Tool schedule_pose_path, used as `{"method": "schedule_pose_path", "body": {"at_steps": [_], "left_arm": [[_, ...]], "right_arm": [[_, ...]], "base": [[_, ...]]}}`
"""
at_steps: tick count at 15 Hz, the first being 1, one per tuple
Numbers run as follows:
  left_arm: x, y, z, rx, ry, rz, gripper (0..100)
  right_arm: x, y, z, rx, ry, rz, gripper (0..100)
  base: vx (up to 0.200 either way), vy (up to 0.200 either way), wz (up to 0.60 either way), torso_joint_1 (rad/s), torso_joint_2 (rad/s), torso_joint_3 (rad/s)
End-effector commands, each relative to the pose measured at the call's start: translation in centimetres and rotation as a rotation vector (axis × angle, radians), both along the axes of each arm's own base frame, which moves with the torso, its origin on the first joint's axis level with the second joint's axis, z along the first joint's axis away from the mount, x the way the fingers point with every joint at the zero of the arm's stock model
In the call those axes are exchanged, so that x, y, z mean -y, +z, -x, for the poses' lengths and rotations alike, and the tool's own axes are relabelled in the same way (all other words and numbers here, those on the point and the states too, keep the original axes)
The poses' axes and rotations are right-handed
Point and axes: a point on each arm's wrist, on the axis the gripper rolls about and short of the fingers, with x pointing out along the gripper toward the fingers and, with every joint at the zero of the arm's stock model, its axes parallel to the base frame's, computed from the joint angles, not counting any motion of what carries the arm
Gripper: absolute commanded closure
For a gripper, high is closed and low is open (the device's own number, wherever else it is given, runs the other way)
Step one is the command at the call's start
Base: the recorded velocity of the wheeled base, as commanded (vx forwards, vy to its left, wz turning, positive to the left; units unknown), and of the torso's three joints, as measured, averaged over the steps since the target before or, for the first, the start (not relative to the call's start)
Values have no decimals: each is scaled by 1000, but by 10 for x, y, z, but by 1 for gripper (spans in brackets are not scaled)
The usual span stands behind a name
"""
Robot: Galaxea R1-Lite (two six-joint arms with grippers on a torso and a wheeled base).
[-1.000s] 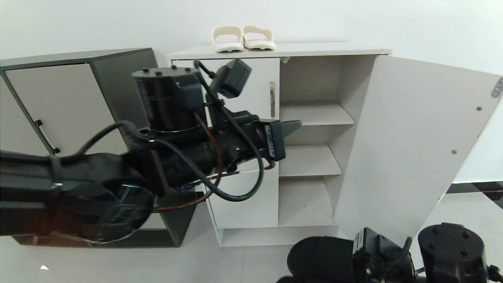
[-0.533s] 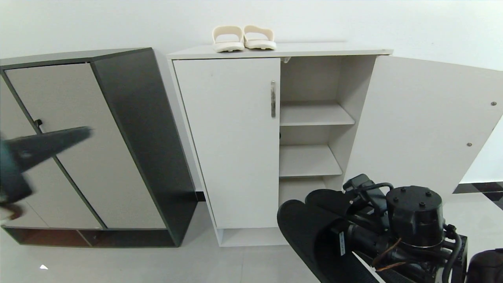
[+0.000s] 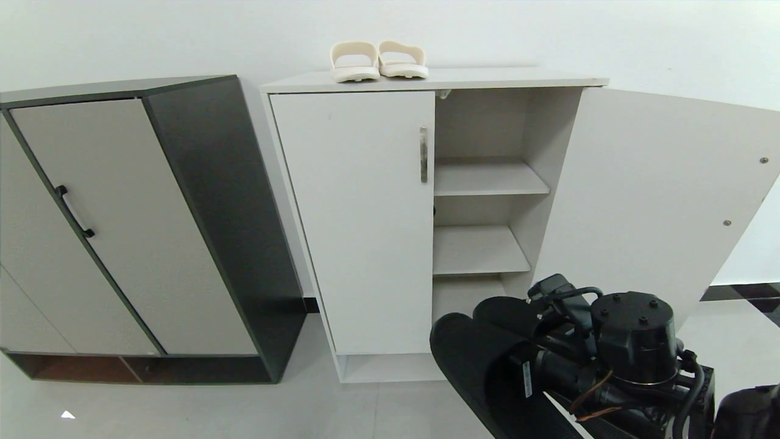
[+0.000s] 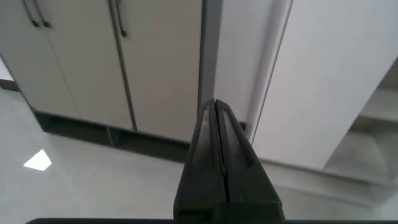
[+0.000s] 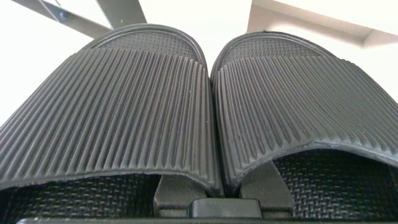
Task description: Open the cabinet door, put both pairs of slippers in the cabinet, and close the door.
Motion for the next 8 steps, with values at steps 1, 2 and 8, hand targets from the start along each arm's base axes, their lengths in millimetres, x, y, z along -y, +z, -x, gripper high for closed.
{"method": "schedule_pose_path", "body": {"at_steps": [1,2,8], "left_arm": [[2,-54,-10,70,-61,-15,100],[3,-56,-10,49,-109,2,100],[6,-59,-11,20,-249,-1,100]], "right_arm": [[0,-2,1,-4,3,6,100],[0,-2,1,-7,5,7,100],[-7,-7,-2,3,12,5,100]], "base": [[0,0,0,0,0,0],[0,0,0,0,0,0],[0,0,0,0,0,0]]}}
